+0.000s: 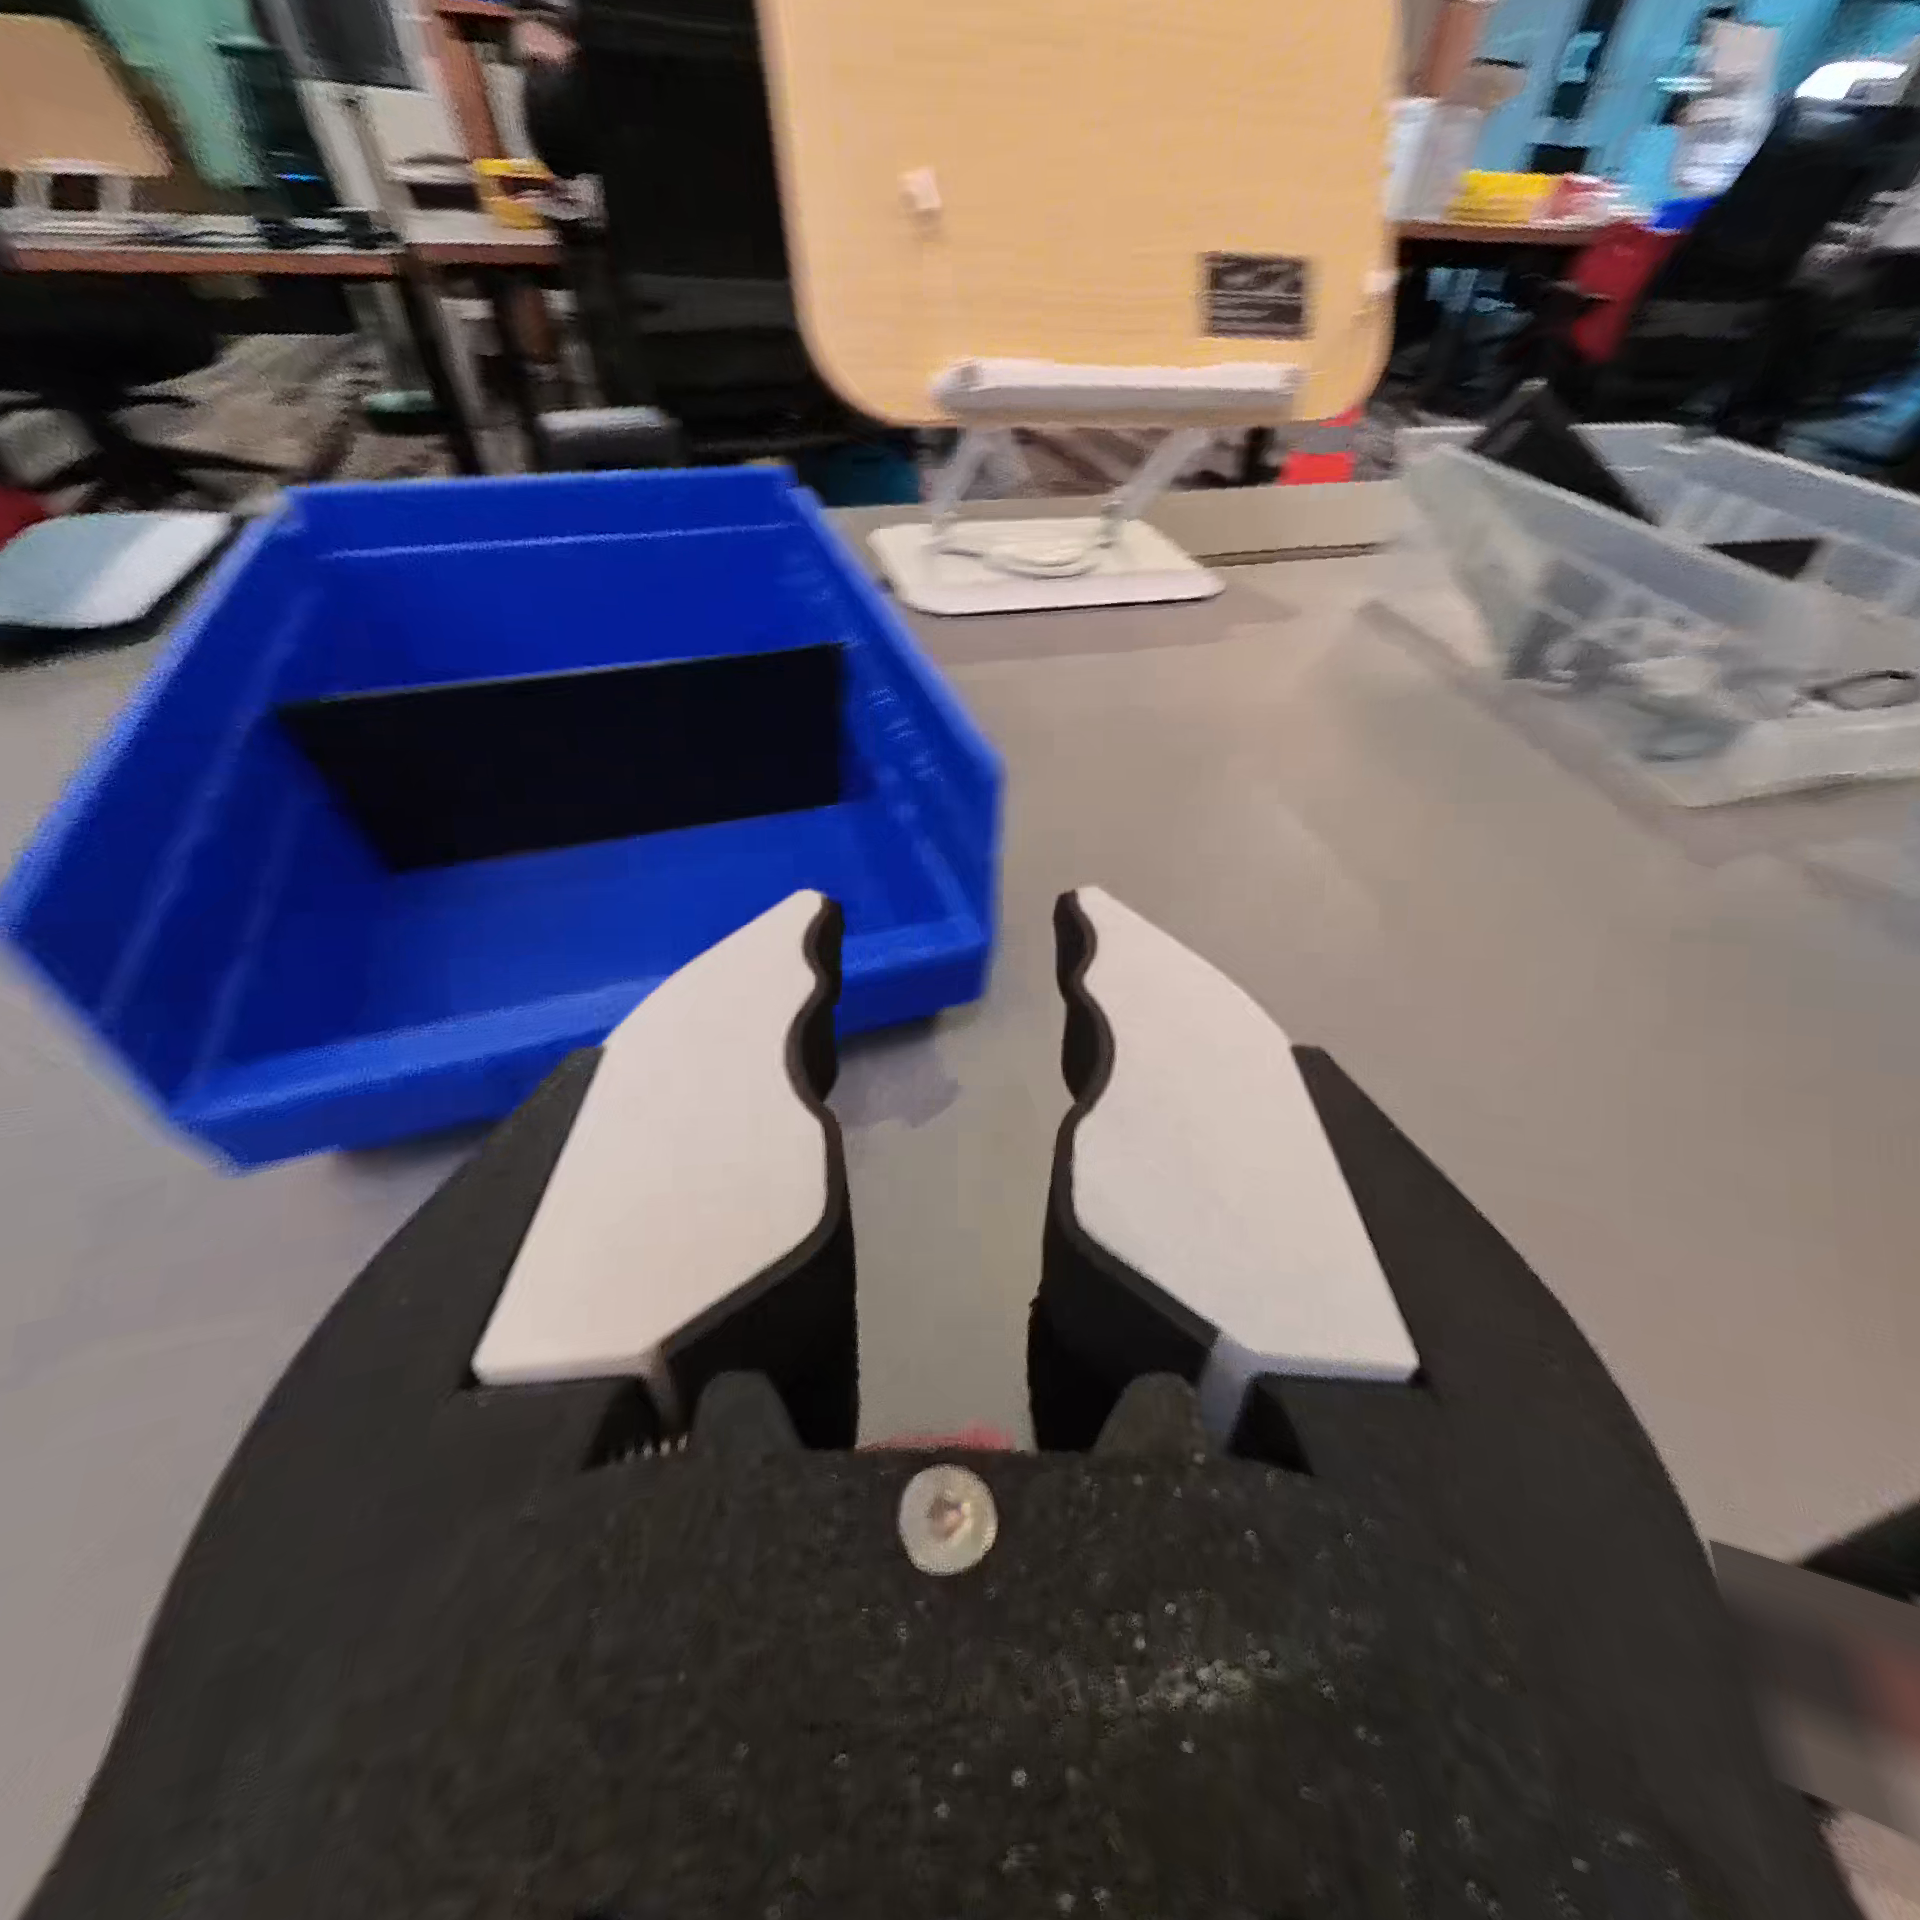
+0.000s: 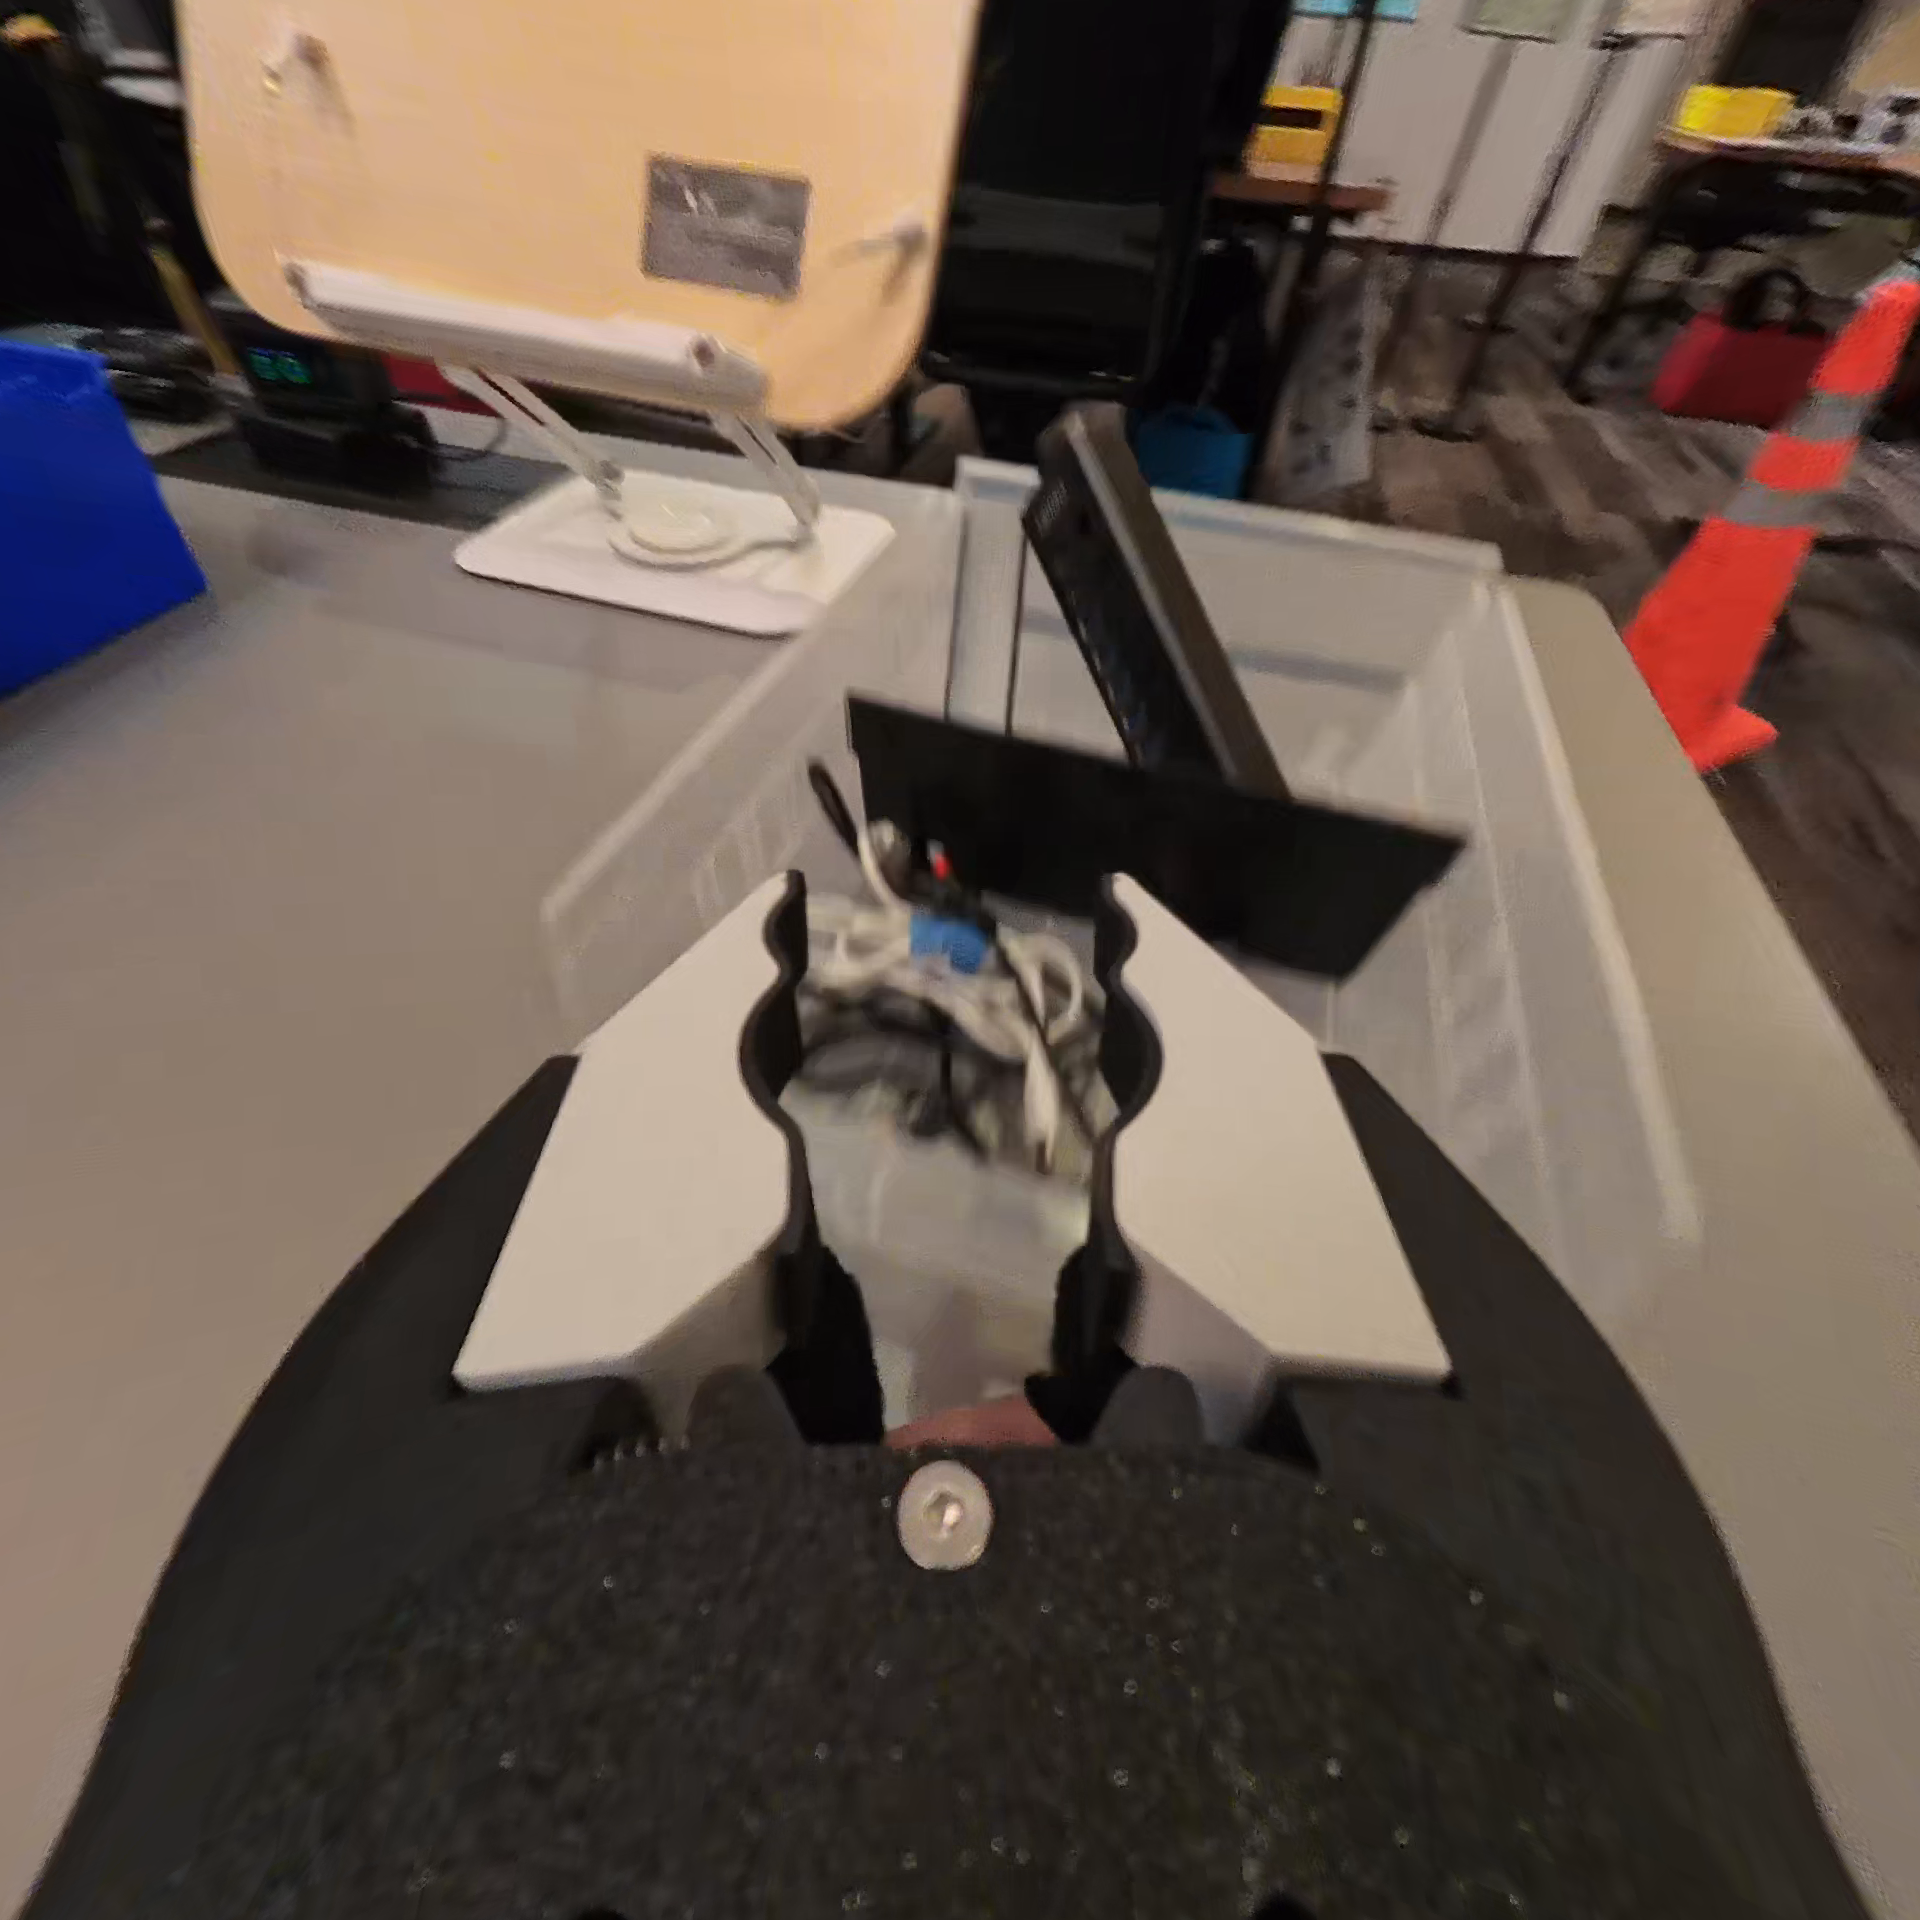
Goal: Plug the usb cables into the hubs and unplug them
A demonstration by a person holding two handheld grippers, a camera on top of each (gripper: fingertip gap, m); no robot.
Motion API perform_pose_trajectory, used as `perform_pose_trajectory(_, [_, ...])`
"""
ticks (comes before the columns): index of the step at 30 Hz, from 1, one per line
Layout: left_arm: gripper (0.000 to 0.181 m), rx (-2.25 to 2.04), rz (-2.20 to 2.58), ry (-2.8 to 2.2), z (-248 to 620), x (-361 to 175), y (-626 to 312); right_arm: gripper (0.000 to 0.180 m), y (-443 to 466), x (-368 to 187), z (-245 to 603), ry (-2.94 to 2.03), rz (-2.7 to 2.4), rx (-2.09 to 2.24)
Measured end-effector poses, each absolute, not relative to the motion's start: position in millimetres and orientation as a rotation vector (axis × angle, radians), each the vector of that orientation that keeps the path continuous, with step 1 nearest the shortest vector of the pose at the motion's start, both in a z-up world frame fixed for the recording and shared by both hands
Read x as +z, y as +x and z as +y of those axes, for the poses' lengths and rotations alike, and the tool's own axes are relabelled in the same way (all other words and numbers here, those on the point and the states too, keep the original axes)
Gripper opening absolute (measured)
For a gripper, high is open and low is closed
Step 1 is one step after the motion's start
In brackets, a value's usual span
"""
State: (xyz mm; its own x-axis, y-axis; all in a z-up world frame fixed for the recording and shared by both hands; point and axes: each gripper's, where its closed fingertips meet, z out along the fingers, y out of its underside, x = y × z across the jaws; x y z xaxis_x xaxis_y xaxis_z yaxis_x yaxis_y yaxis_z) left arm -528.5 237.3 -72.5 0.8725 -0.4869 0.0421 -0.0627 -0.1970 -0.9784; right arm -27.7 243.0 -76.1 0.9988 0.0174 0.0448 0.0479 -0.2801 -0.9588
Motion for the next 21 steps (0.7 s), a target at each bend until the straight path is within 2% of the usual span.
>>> perform_pose_trajectory(3, [0.026,-0.362,0.363,-1.751,243,-81,-557,0.047,-26,-92,209,-1.766,0.110,-0.060])
perform_pose_trajectory(10, [0.036,-0.346,0.274,-1.824,265,-92,-576,0.053,-12,-117,213,-1.864,0.115,-0.094])
perform_pose_trajectory(14, [0.034,-0.308,0.304,-1.797,260,-89,-575,0.053,-26,-116,213,-1.854,0.064,-0.068])
perform_pose_trajectory(19, [0.036,-0.351,0.244,-1.820,260,-91,-582,0.069,-39,-123,212,-1.878,0.036,-0.065])
perform_pose_trajectory(21, [0.037,-0.333,0.255,-1.825,260,-93,-581,0.068,-41,-126,212,-1.891,0.033,-0.046])
